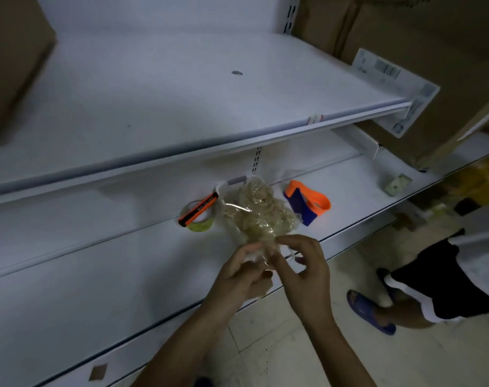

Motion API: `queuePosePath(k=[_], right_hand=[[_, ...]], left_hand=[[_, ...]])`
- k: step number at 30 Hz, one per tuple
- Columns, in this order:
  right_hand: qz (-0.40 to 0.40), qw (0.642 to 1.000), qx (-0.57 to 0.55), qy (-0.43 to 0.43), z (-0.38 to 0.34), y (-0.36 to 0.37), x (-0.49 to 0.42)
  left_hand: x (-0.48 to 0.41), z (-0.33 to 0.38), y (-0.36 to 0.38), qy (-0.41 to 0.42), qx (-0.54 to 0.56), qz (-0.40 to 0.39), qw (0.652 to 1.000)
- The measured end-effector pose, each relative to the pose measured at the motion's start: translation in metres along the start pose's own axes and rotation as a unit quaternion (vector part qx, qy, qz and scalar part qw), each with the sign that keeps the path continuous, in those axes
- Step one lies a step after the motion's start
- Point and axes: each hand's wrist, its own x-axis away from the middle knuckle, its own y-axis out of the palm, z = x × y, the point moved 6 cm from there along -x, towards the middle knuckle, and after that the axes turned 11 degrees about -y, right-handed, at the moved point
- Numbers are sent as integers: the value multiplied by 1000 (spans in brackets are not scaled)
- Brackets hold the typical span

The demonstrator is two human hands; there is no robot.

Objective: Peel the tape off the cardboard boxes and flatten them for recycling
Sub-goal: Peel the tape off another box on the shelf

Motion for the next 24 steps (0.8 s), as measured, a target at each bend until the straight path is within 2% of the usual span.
queuePosePath(k=[2,4,5,7,9,11,12,17,20,22,24], right_hand=[[34,983,-115,140,24,-5,2],[102,955,-177,214,38,-13,7],[132,955,-170,206,38,-19,8],[134,981,-99,104,26,-31,6],[27,998,30,-55,12,-28,4],[-86,968,160,-174,18,-15,7],[-107,957,184,-195,26,-11,5],[-99,966,164,-177,72,-30,-38],[-114,976,90,-164,94,-35,-62],[-97,985,43,-135,107,-33,-78],[-70,994,26,-78,128,-32,-95]], left_hand=[[-13,3,6,10,-38,-3,999],[-24,6,6,16,-54,33,998],[-30,6,1,13,-47,68,997],[-38,4,-6,8,-14,121,993],[-42,3,-4,16,-21,127,992],[-46,0,5,30,-55,122,991],[-48,-3,11,33,-79,125,988],[-61,4,45,71,-242,112,961],[-74,22,57,59,-321,98,940],[-83,31,58,44,-327,105,938],[-89,31,54,50,-292,154,943]])
